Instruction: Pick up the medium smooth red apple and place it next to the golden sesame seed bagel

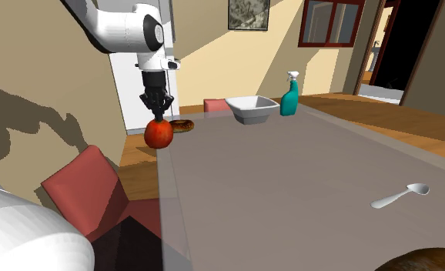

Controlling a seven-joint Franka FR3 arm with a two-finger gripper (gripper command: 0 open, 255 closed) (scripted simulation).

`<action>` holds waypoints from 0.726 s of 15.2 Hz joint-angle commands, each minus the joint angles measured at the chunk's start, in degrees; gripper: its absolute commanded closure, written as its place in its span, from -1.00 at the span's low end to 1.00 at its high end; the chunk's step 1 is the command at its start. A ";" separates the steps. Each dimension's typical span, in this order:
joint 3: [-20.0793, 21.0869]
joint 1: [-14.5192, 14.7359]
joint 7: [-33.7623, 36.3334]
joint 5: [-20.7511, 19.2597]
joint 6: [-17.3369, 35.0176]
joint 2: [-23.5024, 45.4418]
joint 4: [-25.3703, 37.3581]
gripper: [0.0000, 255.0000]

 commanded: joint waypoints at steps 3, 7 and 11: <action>0.00 0.01 0.02 -0.01 0.13 0.00 -0.10 1.00; 0.00 0.01 0.02 -0.01 0.13 0.01 -0.09 -1.00; 0.00 0.01 0.02 -0.01 0.13 0.01 -0.09 -1.00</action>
